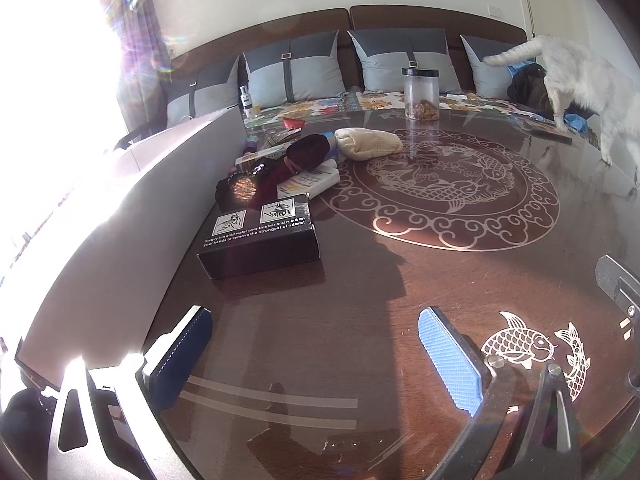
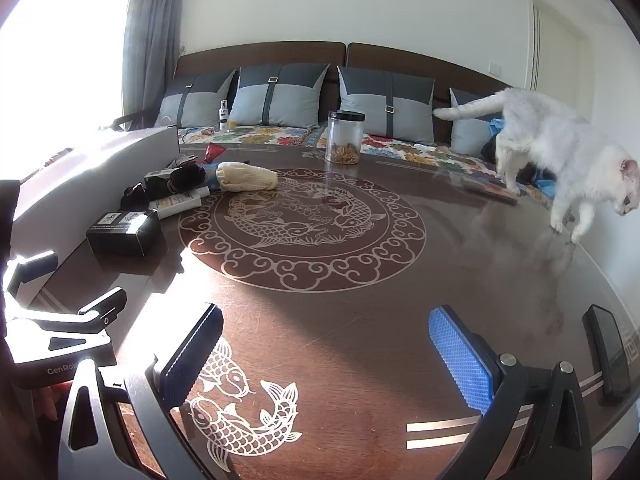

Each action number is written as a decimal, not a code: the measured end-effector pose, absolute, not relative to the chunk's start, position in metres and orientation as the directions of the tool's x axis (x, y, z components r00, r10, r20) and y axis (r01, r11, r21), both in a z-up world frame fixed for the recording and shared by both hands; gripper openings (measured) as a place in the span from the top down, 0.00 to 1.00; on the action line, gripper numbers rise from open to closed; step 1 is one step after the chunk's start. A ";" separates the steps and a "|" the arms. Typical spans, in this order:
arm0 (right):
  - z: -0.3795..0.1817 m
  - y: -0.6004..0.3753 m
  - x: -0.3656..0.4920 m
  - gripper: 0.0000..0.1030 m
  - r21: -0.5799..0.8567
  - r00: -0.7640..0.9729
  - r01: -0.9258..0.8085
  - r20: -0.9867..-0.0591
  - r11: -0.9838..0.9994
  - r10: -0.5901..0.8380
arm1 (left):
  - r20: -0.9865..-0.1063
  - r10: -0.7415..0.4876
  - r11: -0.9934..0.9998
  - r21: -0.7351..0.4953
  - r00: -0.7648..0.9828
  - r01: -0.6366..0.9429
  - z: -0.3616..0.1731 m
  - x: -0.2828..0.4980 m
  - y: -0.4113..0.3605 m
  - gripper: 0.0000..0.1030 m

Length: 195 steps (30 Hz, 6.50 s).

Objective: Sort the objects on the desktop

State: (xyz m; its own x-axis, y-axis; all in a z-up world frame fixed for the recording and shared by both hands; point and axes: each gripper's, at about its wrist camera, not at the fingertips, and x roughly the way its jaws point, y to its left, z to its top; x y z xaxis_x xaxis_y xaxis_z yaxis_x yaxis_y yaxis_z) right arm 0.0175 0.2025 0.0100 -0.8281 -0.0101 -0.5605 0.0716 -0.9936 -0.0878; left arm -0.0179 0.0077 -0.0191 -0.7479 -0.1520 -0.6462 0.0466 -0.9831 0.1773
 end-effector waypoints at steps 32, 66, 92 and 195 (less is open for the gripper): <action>0.008 0.207 0.015 0.00 -0.085 -0.825 0.060 -0.566 -0.995 -0.001 | -0.659 -0.118 -0.990 0.139 -0.743 0.034 -0.023 -0.019 0.005 0.00; -0.010 0.197 0.006 0.00 -0.124 -0.793 0.090 -0.609 -0.988 0.004 | -0.675 -0.125 -0.991 0.114 -0.727 0.064 -0.026 -0.022 -0.006 0.00; -0.022 0.196 -0.002 0.00 -0.131 -0.752 0.100 -0.659 -0.986 0.011 | -0.696 -0.113 -0.993 0.105 -0.709 0.056 -0.027 -0.028 -0.010 0.00; -0.046 0.184 -0.122 0.00 -0.015 -0.576 0.167 -0.813 -0.986 -0.085 | -0.762 -0.098 -0.994 0.051 -0.640 0.092 -0.019 -0.062 -0.040 0.00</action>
State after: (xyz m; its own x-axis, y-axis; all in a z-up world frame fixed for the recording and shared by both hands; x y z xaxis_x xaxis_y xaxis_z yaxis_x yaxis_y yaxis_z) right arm -0.1222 0.1837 -0.0456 -0.5762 -0.0851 -0.8129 0.1668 -0.9859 -0.0150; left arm -0.0620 -0.0397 -0.0191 -0.6404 -0.0982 -0.7617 0.0921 -0.9945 0.0508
